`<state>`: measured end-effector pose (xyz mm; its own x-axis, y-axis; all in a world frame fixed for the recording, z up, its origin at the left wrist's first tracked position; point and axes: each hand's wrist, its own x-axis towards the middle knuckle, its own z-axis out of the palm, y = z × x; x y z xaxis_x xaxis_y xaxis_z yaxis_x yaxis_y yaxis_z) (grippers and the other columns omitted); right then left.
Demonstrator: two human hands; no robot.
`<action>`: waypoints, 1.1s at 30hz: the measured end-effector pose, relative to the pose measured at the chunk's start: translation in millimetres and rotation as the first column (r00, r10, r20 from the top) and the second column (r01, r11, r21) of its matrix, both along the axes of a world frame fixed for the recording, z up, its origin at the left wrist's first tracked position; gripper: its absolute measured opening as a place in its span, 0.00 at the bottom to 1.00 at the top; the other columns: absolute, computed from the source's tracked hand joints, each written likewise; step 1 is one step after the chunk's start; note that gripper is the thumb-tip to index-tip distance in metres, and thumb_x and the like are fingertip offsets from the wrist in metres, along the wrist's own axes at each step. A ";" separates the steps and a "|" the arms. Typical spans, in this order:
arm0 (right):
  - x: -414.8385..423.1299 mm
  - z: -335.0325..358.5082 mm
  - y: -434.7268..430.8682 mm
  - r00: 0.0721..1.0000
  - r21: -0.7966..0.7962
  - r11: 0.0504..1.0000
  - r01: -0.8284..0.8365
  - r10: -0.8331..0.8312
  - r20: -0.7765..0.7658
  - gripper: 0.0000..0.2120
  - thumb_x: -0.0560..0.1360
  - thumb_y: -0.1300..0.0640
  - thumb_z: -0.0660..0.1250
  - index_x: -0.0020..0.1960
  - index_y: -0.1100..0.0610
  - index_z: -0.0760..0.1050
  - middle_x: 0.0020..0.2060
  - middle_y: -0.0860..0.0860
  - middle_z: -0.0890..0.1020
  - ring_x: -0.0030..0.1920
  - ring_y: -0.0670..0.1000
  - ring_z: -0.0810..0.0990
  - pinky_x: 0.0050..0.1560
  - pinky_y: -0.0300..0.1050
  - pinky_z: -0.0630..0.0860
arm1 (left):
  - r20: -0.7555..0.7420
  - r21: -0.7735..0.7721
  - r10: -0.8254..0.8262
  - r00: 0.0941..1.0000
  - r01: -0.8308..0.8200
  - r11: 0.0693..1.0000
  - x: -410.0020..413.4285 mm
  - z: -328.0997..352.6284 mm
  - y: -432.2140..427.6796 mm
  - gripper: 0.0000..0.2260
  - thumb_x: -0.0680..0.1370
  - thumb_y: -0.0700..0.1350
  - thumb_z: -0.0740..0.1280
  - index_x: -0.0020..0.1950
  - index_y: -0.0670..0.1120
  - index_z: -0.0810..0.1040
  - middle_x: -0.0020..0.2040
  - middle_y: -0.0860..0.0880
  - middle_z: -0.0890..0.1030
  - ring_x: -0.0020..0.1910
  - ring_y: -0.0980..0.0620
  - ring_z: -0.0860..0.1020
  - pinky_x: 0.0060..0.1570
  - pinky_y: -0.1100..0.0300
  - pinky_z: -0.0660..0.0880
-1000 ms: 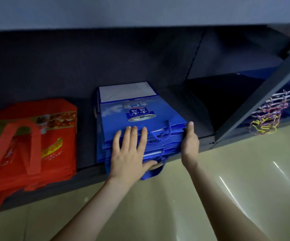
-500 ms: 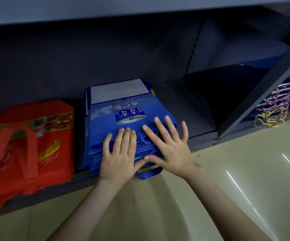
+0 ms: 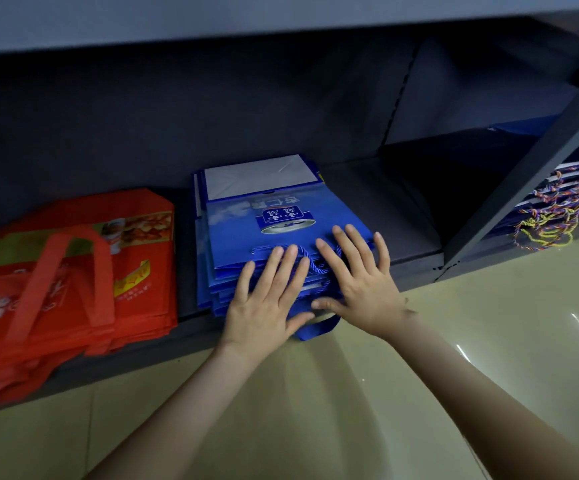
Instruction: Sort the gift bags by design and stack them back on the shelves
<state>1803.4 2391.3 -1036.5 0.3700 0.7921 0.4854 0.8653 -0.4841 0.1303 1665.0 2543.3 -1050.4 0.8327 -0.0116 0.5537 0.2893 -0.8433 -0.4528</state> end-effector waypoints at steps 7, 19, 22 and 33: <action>-5.6 -3.2 8.0 0.993 -0.137 0.983 0.118 -0.119 0.000 0.67 0.48 0.39 0.81 0.76 0.54 0.48 0.73 0.59 0.57 0.74 0.60 0.56 0.72 0.62 0.45 | -0.102 0.025 0.099 0.990 -0.097 0.995 -18.3 -28.5 13.3 0.58 0.65 0.61 0.75 0.77 0.45 0.36 0.77 0.42 0.36 0.76 0.43 0.37 0.72 0.42 0.35; -14.1 11.9 4.1 0.981 -0.073 0.979 0.188 -0.190 -0.028 0.64 0.52 0.41 0.81 0.77 0.52 0.48 0.73 0.59 0.58 0.74 0.59 0.55 0.73 0.59 0.39 | 0.095 -0.329 -0.043 0.995 0.072 0.941 -25.8 -4.8 2.4 0.52 0.67 0.67 0.69 0.78 0.51 0.40 0.78 0.44 0.38 0.77 0.44 0.39 0.71 0.42 0.38; -33.0 13.3 6.1 0.987 -0.056 0.986 0.159 -0.161 -0.022 0.64 0.55 0.40 0.80 0.78 0.50 0.43 0.75 0.58 0.54 0.77 0.57 0.47 0.73 0.60 0.38 | 0.242 -0.751 0.224 0.944 0.036 0.659 -44.0 -2.3 0.4 0.48 0.70 0.73 0.57 0.78 0.50 0.40 0.78 0.41 0.40 0.76 0.43 0.40 0.71 0.43 0.38; -63.5 31.5 72.3 0.990 -0.113 0.993 -0.035 0.050 0.129 0.61 0.60 0.39 0.76 0.78 0.53 0.41 0.75 0.59 0.58 0.76 0.56 0.53 0.73 0.62 0.41 | 0.220 -0.959 0.349 0.911 0.268 -0.095 -29.9 -8.8 12.0 0.53 0.64 0.57 0.73 0.77 0.38 0.45 0.77 0.41 0.45 0.73 0.57 0.44 0.65 0.80 0.42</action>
<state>1739.9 2463.6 -1004.9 0.2737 0.8570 0.4367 0.8567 -0.4236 0.2943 1635.1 2555.3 -1059.2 0.5818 0.8078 0.0947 0.1793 -0.2409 0.9538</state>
